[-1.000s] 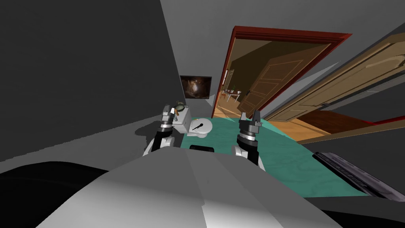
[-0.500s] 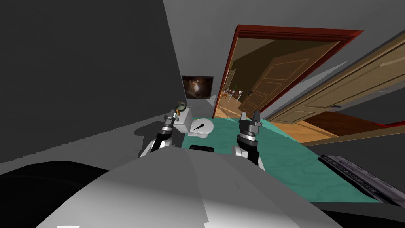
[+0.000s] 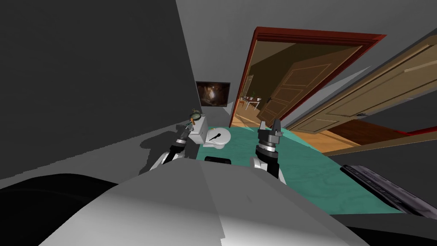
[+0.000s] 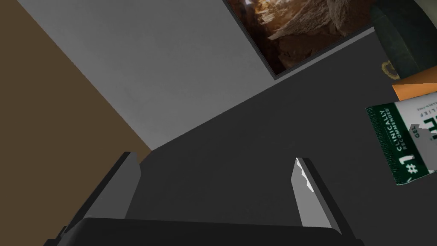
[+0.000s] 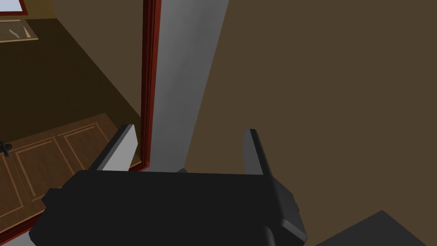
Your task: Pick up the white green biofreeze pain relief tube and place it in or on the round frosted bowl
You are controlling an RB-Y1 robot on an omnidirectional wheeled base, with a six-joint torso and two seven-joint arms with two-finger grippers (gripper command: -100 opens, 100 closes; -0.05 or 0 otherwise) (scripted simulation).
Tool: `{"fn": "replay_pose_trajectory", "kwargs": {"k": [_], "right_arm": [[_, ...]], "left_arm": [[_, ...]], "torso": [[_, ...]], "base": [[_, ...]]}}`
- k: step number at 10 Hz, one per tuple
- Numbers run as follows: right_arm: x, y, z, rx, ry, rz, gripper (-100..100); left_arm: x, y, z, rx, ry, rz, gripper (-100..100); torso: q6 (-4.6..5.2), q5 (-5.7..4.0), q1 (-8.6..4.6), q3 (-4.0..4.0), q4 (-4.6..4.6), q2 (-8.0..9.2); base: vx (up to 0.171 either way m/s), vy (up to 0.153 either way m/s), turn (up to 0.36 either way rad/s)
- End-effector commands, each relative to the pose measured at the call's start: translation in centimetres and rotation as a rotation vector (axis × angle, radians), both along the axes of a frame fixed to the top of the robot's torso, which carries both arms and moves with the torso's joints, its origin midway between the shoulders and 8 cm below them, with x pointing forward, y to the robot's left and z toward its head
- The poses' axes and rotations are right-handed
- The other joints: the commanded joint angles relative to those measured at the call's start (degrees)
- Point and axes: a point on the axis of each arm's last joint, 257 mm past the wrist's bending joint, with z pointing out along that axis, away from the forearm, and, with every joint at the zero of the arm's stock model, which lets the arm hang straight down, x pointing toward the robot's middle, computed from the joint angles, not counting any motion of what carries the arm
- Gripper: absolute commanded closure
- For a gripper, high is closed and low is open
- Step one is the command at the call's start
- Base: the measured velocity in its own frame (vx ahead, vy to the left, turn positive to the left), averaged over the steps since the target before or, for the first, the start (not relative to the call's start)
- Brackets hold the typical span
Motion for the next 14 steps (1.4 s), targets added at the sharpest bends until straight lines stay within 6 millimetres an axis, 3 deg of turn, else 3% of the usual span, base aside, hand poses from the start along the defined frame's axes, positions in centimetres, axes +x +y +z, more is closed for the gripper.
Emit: {"fn": "replay_pose_trajectory", "kwargs": {"k": [1,2,8,14], "right_arm": [[0.0,0.0,0.0,0.000,0.000,0.000,0],[0.0,0.0,0.0,0.000,0.000,0.000,0],[0.0,0.0,0.0,0.000,0.000,0.000,0],[0.0,0.0,0.0,0.000,0.000,0.000,0]], "left_arm": [[0.1,0.7,-2.5,0.074,0.056,0.010,-100],[0.1,0.8,-2.6,0.074,0.059,0.011,-100],[0.4,4.2,-9.9,0.357,0.222,0.026,-100],[0.8,8.3,-13.8,0.591,0.317,0.041,-100]], "torso": [[0.00,0.00,0.00,0.00,0.00,0.00],[0.00,0.00,0.01,0.00,0.00,-0.01],[0.00,0.00,0.01,0.00,0.00,0.00],[-0.01,0.01,0.07,0.02,0.01,0.04]], "base": [[-0.004,0.031,-0.068],[-0.004,0.025,-0.024],[-0.007,0.029,-0.098],[-0.018,0.046,-0.097]]}}
